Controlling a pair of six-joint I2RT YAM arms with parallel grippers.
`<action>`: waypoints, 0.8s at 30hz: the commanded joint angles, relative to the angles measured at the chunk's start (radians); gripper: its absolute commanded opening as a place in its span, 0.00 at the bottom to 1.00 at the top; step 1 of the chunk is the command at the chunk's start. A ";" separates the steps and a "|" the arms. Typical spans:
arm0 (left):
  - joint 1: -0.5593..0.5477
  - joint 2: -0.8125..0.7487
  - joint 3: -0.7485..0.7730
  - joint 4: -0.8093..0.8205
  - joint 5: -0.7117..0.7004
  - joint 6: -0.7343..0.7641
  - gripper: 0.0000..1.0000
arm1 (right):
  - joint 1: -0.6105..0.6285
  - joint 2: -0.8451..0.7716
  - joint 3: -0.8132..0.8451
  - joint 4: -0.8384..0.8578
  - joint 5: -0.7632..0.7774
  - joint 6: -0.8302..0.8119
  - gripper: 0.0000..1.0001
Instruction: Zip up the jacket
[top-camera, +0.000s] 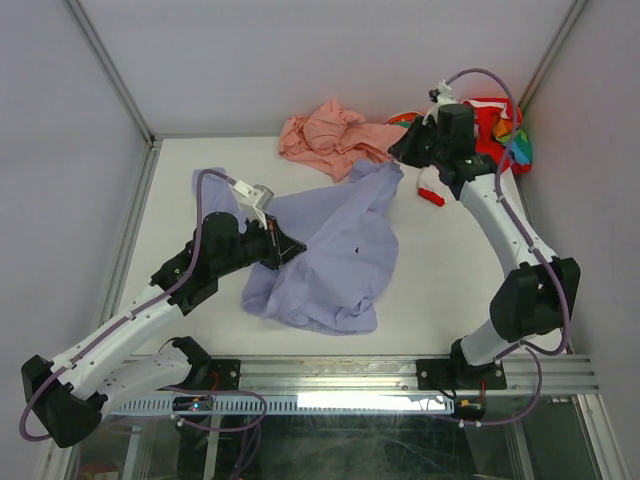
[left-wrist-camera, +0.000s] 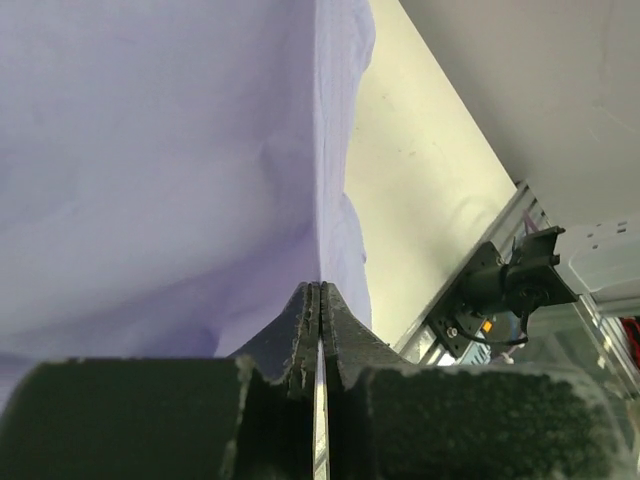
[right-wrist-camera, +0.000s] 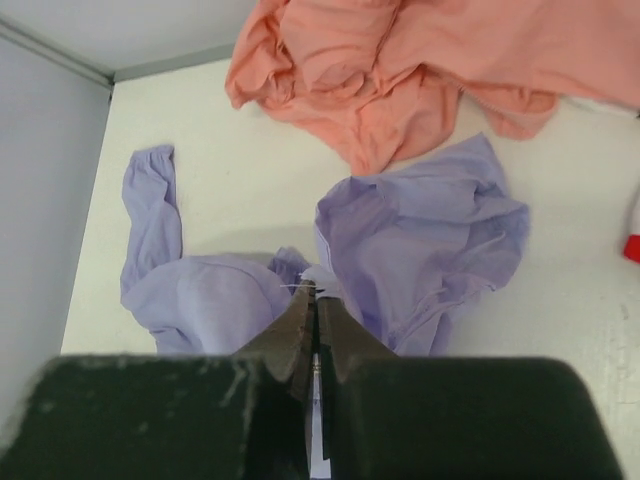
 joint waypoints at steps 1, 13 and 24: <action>-0.013 -0.042 0.102 -0.261 -0.057 0.078 0.00 | -0.144 -0.060 0.105 0.173 0.066 -0.074 0.00; -0.009 -0.003 0.197 -0.256 -0.233 0.155 0.13 | -0.147 -0.335 -0.154 0.182 -0.366 -0.065 0.14; 0.017 -0.105 0.156 -0.287 -0.432 0.015 0.68 | -0.148 -0.652 -0.355 -0.087 -0.014 -0.247 0.78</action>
